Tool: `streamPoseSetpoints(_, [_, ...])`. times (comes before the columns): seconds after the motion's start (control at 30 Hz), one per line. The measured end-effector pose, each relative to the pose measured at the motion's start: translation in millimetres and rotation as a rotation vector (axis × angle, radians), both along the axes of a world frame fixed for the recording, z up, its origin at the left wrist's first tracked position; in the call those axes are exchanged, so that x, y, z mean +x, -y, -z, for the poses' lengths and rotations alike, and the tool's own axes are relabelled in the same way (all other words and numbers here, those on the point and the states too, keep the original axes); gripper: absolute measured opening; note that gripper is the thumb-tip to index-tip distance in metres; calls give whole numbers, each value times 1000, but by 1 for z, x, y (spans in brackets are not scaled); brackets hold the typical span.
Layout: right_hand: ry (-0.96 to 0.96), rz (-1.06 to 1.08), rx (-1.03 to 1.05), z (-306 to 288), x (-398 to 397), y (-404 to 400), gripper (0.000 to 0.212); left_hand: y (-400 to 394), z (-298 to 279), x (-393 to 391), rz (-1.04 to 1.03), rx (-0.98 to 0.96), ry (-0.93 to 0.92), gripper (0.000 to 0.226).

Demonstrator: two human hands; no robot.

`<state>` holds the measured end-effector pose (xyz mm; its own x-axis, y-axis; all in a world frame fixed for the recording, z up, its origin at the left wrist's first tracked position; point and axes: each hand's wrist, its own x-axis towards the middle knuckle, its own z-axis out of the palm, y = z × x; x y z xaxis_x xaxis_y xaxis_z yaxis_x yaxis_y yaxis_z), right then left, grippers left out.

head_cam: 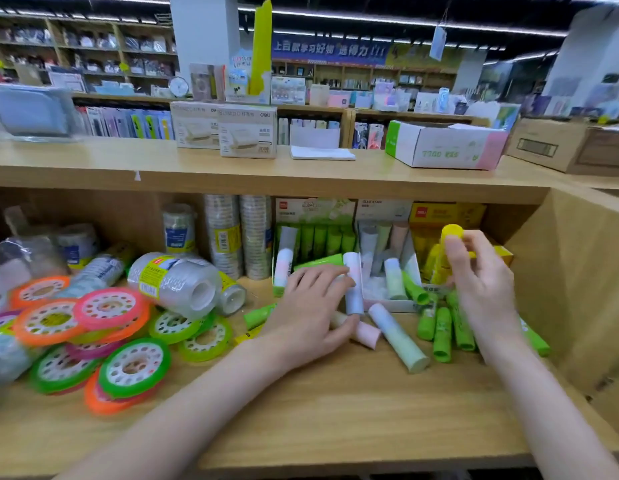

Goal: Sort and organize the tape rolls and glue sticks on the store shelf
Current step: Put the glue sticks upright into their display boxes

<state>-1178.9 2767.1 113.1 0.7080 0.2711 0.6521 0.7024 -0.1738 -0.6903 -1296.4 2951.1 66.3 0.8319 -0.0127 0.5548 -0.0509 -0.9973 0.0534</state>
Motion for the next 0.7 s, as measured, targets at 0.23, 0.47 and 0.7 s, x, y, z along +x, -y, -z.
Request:
streamPoseSetpoints(0.23, [392,158,-405,6,29,3,29,1,7,20,32,15,63,36])
streamPoseSetpoints(0.47, [569,37,-635,28,52,2,32,0,11,21,30,-8,54,35])
streamPoseSetpoints(0.7, [495,-102,-894,4,46,8,48,-2,12,22,41,-22,36,36])
